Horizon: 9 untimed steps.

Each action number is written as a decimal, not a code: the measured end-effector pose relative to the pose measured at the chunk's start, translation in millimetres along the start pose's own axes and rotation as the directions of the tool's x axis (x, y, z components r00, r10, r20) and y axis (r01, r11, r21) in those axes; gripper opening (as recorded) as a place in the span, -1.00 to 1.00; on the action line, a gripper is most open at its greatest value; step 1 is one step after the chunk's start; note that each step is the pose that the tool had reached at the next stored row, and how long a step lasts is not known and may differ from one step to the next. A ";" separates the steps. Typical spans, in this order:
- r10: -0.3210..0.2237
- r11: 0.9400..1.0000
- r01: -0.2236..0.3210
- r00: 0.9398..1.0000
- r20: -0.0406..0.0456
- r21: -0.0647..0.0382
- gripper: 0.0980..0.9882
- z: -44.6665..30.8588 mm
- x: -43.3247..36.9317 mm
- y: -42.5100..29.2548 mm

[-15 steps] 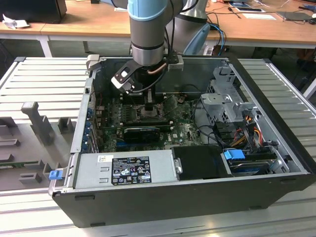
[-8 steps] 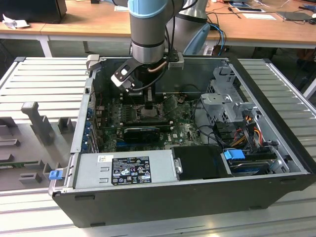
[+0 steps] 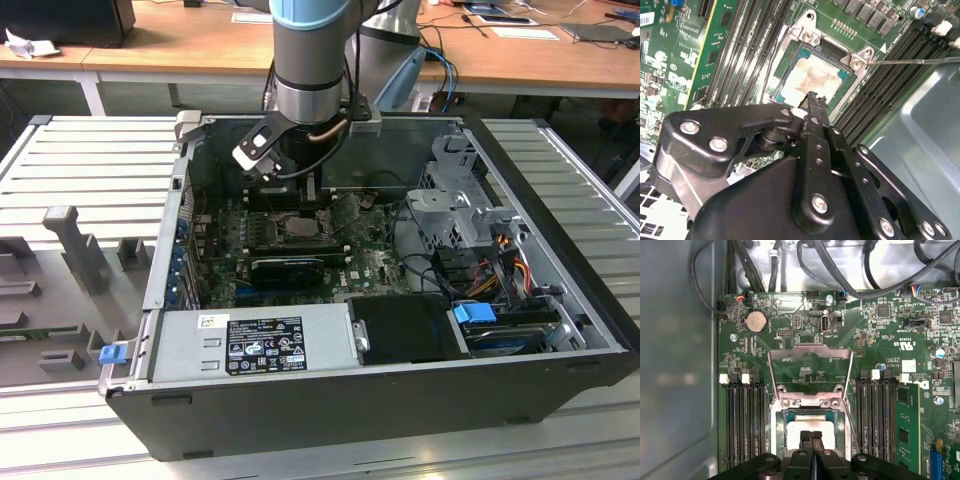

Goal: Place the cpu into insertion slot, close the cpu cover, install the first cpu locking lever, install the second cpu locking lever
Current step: 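Close the cpu cover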

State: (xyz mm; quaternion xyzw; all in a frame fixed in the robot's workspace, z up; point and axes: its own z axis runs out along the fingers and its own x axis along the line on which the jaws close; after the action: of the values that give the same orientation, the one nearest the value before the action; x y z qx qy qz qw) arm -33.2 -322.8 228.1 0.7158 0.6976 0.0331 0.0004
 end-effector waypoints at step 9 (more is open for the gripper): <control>0.000 1.000 0.000 1.000 0.000 0.000 -0.98 -7.5 0.5 0.4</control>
State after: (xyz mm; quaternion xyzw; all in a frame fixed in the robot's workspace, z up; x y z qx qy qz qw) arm -33.1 -322.7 235.6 0.7157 0.6976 0.0330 0.0005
